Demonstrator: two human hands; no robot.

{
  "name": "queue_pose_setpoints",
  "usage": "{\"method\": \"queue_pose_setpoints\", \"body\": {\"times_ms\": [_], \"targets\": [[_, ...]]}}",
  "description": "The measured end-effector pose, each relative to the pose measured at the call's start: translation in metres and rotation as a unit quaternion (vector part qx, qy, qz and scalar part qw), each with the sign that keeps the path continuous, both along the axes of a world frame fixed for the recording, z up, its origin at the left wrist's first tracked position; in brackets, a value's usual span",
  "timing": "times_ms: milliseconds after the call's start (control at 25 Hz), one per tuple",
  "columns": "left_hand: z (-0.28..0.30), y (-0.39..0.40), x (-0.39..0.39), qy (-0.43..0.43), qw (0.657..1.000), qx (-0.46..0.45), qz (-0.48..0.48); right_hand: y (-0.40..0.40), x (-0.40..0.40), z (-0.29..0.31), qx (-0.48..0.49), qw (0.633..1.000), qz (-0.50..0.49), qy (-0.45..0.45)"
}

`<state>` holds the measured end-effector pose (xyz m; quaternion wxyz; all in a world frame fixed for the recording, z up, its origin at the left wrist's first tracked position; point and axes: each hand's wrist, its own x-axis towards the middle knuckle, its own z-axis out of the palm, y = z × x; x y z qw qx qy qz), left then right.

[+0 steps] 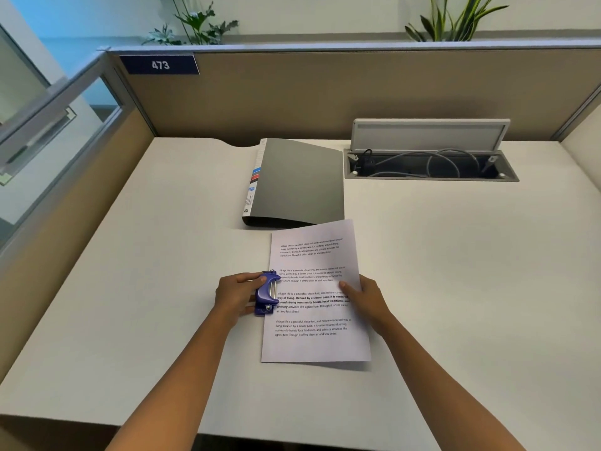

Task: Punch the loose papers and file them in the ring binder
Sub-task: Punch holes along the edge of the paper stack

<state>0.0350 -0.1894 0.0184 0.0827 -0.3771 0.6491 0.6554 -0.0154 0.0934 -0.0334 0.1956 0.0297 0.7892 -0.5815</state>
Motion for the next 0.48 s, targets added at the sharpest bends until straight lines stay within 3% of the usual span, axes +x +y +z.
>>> {"method": "queue_pose_setpoints", "body": {"times_ms": [480], "targets": [[-0.0007, 0.0025, 0.0010, -0.001, 1.000, -0.023, 0.011, 0.0062, 0.0077, 0.0011, -0.028, 0.999, 0.026, -0.014]]}}
